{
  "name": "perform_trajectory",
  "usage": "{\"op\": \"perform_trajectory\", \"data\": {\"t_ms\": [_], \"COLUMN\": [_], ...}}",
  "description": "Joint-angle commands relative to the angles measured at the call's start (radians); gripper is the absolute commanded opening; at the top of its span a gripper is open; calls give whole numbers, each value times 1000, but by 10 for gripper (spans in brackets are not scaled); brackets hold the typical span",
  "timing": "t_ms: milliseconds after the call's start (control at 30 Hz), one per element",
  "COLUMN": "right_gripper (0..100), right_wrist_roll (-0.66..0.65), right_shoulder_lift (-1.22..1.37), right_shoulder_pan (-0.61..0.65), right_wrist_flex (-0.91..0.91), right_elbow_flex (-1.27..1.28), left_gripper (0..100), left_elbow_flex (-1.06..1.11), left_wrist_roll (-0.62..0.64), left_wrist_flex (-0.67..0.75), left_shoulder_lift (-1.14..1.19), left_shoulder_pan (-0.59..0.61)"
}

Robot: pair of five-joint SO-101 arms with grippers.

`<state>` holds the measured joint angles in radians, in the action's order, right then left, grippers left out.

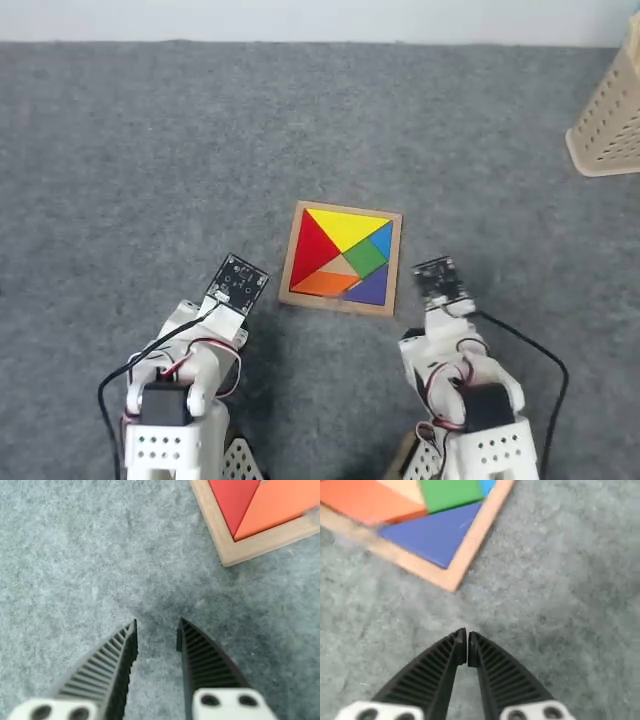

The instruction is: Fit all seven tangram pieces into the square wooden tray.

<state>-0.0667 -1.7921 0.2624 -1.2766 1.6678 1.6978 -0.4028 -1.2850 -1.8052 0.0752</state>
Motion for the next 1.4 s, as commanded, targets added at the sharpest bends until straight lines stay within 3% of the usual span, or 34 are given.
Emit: {"op": "perform_trajectory", "data": {"t_ms": [0,133,1367], "right_gripper": [7,7,7], "right_wrist_roll": [-11,-11,-11], "right_shoulder_lift": [-24,-25,-21], "right_shoulder_pan": [-116,-200,-189], "right_wrist_flex": [-5,-5,-5], "right_elbow_flex": [17,17,17], "left_gripper": [122,122,122], "left_elbow_flex": [-13,-13,-13], "left_wrist_roll": [8,8,8], "left_wrist_flex": [0,0,0], "left_shoulder_lift": [-21,-21,-21], "left_shoulder_pan": [5,5,5]}}
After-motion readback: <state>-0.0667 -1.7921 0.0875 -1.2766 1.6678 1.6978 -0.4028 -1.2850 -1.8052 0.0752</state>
